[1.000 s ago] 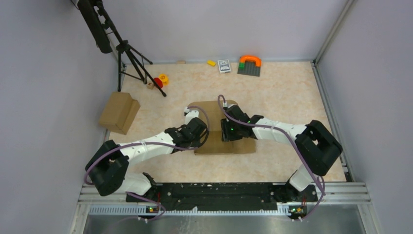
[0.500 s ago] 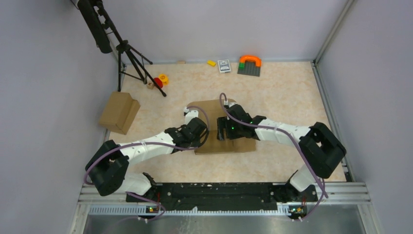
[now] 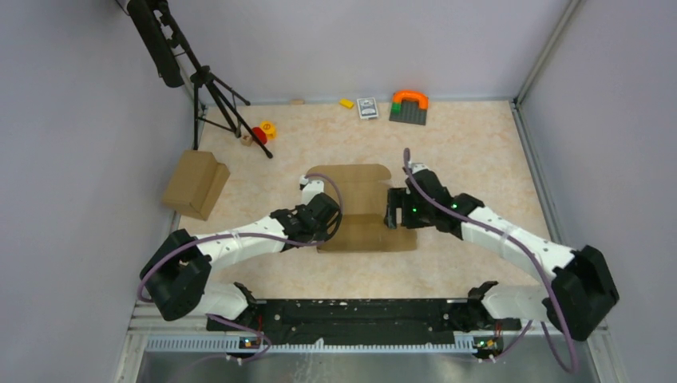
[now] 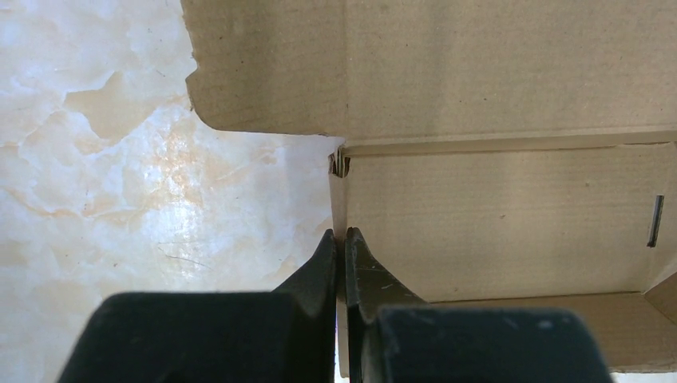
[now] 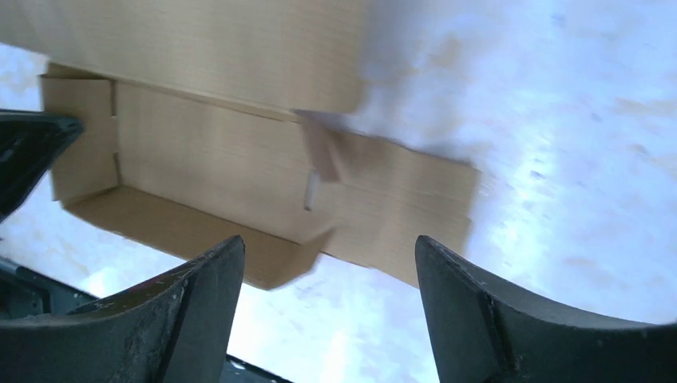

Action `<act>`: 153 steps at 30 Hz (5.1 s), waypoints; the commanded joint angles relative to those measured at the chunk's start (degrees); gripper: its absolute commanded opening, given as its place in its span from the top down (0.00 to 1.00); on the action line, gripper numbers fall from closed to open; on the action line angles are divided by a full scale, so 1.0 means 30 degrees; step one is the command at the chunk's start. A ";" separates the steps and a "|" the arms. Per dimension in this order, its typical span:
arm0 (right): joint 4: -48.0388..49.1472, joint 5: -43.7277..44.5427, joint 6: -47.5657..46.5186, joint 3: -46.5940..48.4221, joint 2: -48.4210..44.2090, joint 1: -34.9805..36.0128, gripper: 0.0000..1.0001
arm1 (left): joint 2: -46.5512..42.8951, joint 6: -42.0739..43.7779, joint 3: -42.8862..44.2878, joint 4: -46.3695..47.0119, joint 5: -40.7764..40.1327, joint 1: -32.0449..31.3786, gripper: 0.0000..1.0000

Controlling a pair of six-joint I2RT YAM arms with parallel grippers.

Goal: Fold the paper box

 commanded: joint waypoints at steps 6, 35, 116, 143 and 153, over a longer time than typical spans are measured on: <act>-0.0125 -0.2814 0.0493 -0.4137 -0.4233 -0.5138 0.37 | 0.0056 0.0101 0.0450 -0.0007 -0.0480 -0.0071 1.00; 0.6954 -1.1258 0.0867 -0.6290 -0.2168 -0.5947 1.00 | -0.0009 0.0560 0.0348 0.0168 0.0081 -0.0104 1.00; 1.3026 -1.1180 0.4294 -0.6393 -0.0186 -0.3395 0.57 | -0.0790 0.0238 0.0079 -0.0035 0.0295 -0.0309 1.00; 0.4393 -0.5279 0.0911 -0.2636 0.1181 -0.1000 0.55 | -0.0294 0.0335 0.0459 -0.0112 0.0188 -0.0333 1.00; 0.3940 -0.4398 0.0894 -0.2183 0.2310 -0.0151 0.54 | -0.0455 0.0160 0.0294 -0.0039 0.0328 -0.0353 1.00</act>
